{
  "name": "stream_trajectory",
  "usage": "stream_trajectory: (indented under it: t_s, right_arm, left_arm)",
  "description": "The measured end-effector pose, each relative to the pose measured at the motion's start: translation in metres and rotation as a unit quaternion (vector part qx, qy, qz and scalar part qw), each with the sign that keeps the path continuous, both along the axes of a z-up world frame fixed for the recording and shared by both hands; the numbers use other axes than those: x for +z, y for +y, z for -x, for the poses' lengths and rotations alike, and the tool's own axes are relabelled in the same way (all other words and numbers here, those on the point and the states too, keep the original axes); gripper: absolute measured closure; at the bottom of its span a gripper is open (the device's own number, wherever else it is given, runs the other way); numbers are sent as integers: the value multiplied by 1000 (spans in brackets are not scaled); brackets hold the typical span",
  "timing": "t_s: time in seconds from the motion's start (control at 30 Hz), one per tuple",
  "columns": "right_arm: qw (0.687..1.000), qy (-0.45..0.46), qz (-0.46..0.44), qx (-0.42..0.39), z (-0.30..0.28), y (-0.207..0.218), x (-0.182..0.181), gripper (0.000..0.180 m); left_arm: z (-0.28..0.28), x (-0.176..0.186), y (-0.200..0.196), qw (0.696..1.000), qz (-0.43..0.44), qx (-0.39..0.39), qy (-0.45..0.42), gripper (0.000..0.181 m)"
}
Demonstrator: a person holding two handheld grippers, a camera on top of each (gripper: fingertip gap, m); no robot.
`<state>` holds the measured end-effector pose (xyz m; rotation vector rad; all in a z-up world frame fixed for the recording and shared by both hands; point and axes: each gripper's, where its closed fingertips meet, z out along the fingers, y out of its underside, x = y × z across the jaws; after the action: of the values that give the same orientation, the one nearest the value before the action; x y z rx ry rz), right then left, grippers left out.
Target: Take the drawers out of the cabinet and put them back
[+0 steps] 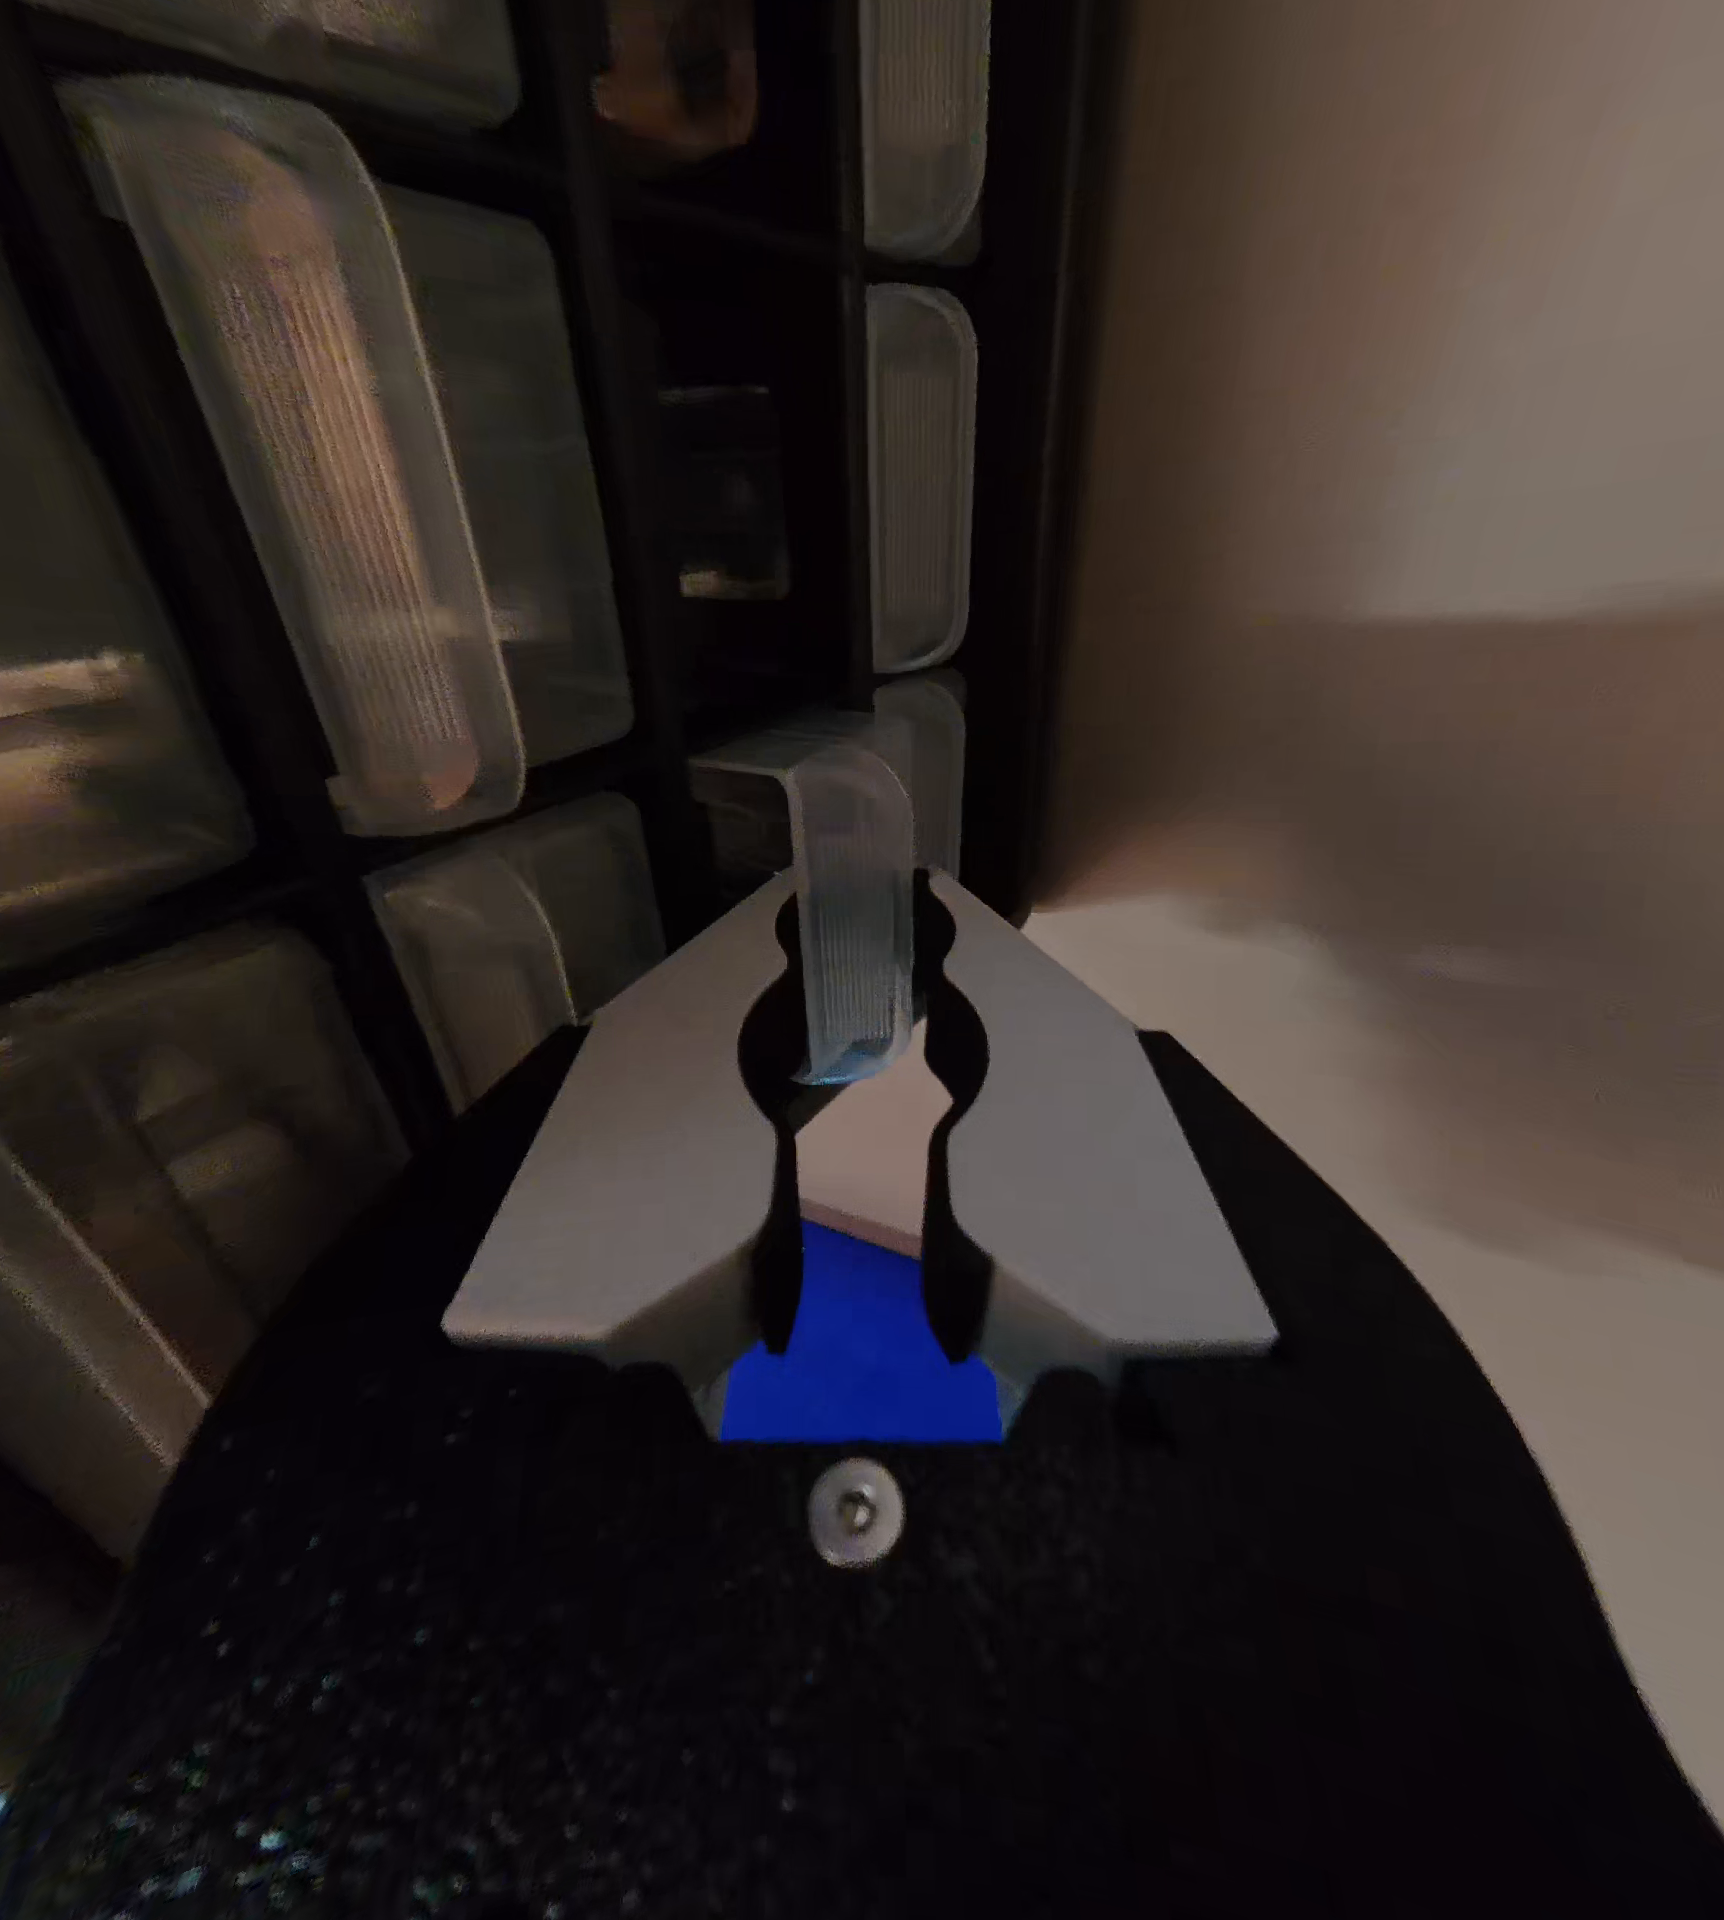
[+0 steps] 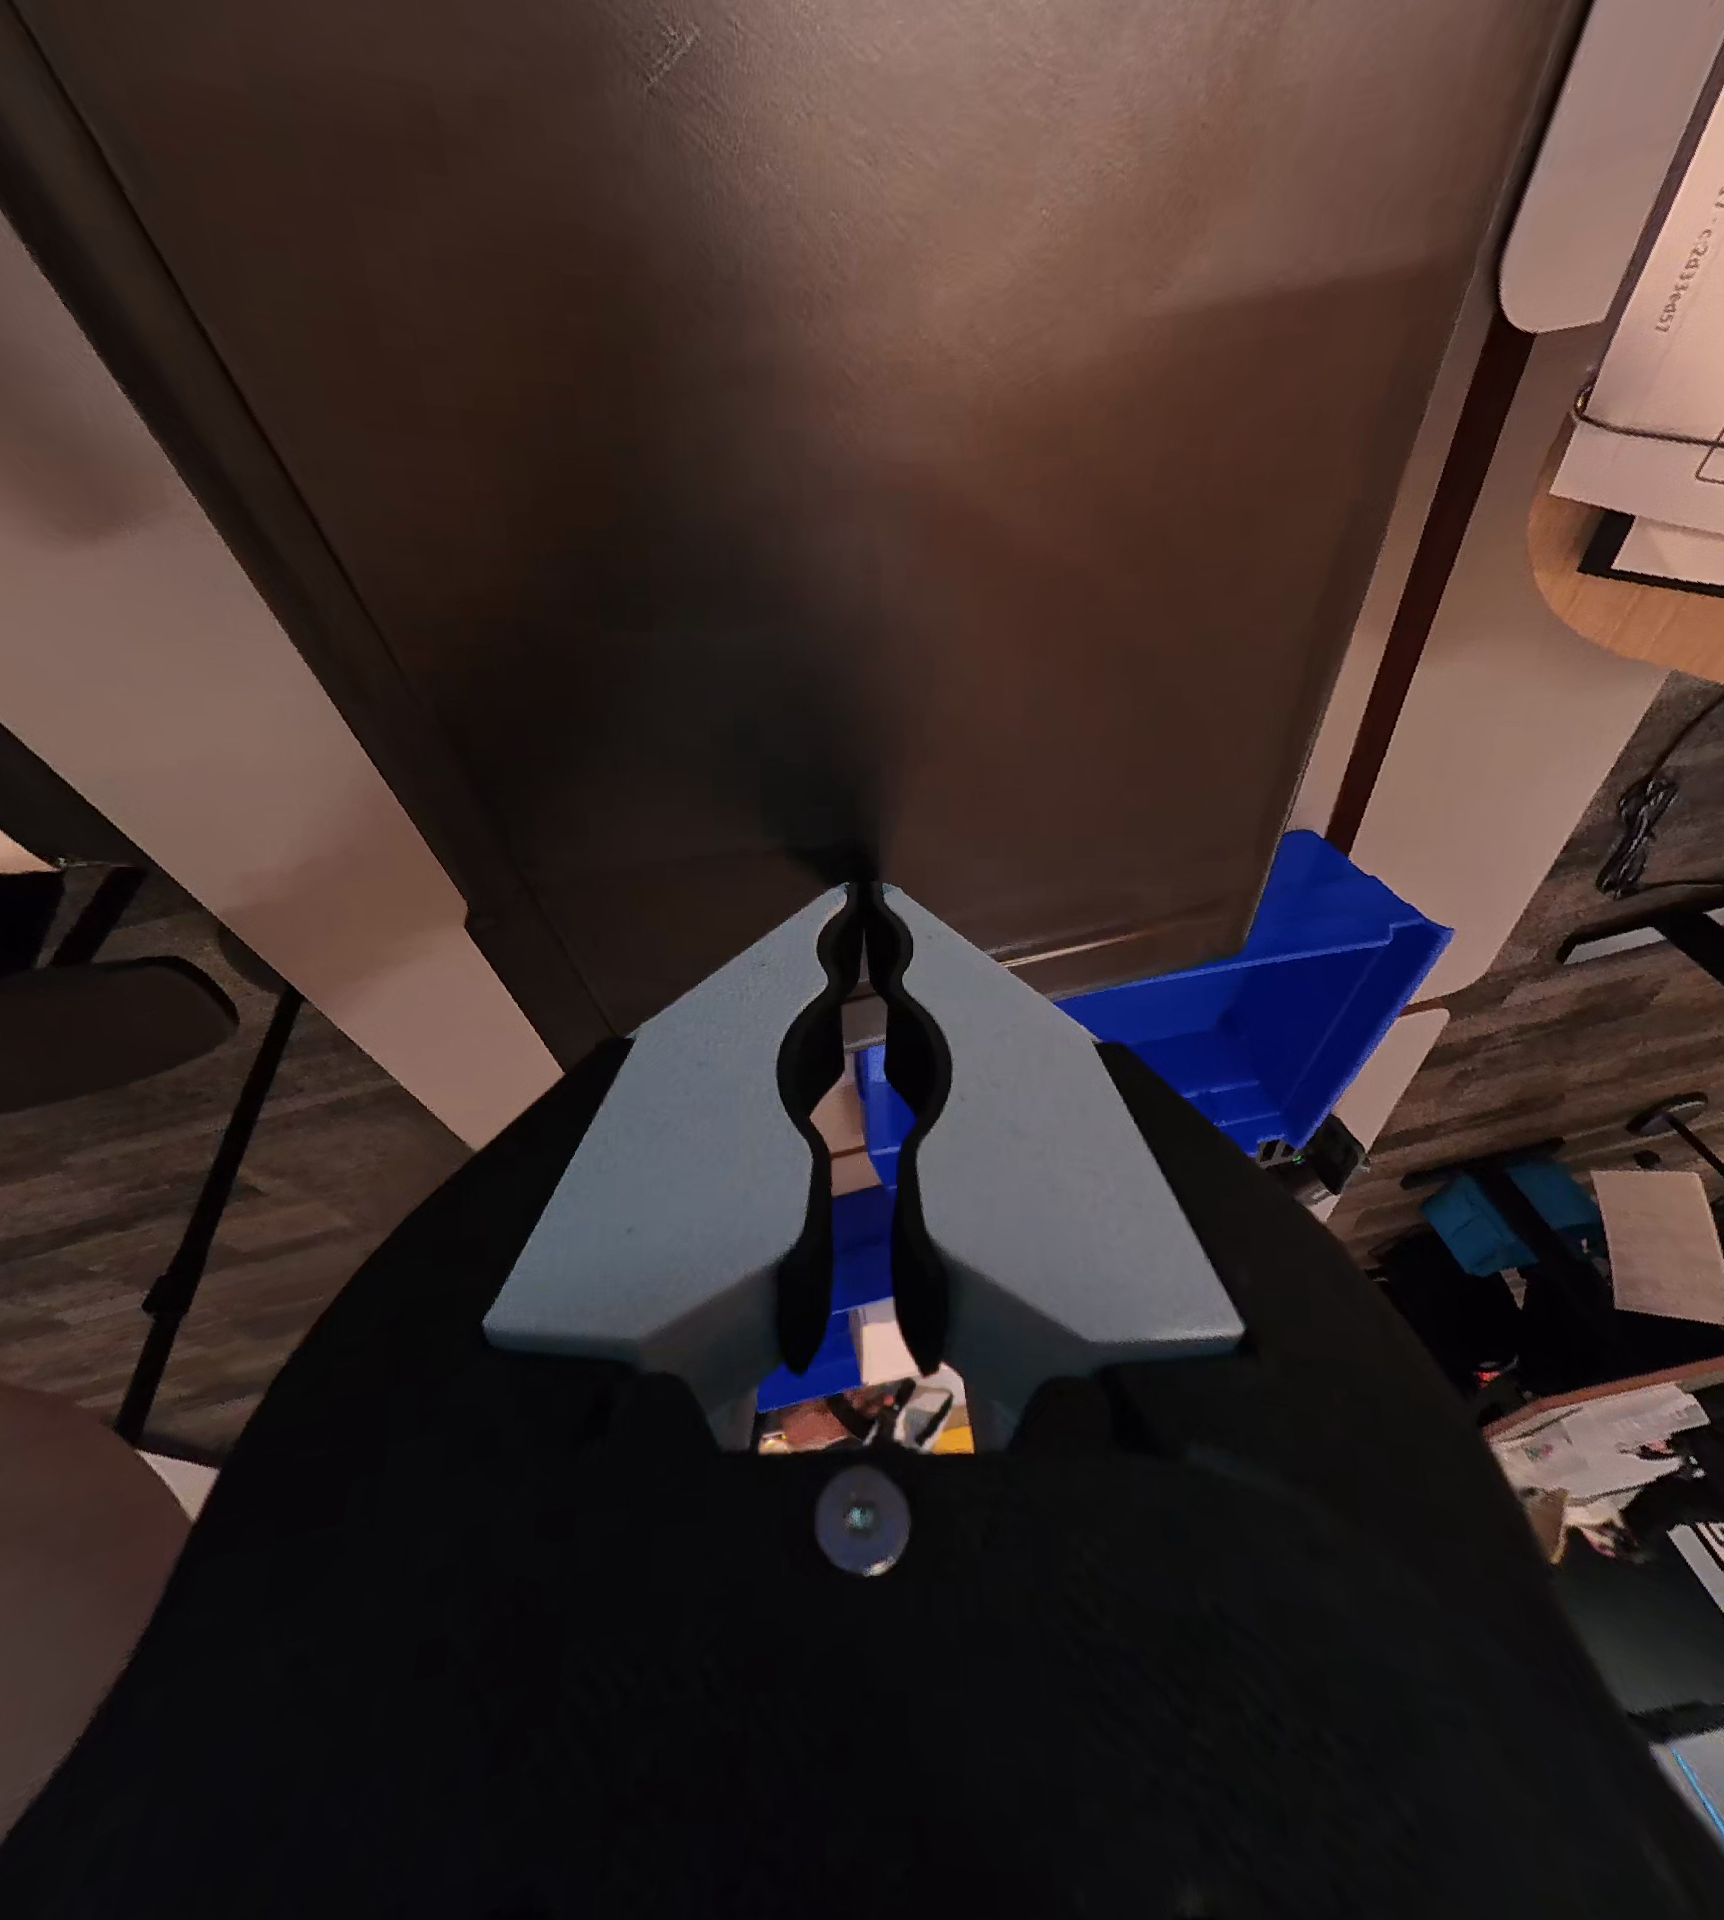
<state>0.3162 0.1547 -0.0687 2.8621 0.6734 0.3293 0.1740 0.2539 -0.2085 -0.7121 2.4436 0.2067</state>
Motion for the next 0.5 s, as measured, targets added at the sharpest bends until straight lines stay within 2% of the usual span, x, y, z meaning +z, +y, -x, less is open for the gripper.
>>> stream_trajectory:
  t_s: [0.3, 0.43, 0.5]
  right_arm:
    - [1000, 16, -11, -7, 0, 0, 0, 180]
    - [1000, 14, -12, -2, 0, 0, 0, 180]
    - [1000, 17, -10, -2, 0, 0, 0, 180]
  left_arm:
    - [-7, 4, -1, 985, -11, -31, -172, 154]
    - [0, 17, -8, 956, -36, -31, -290, 145]
    - [8, 27, -18, 933, -11, -11, -361, 145]
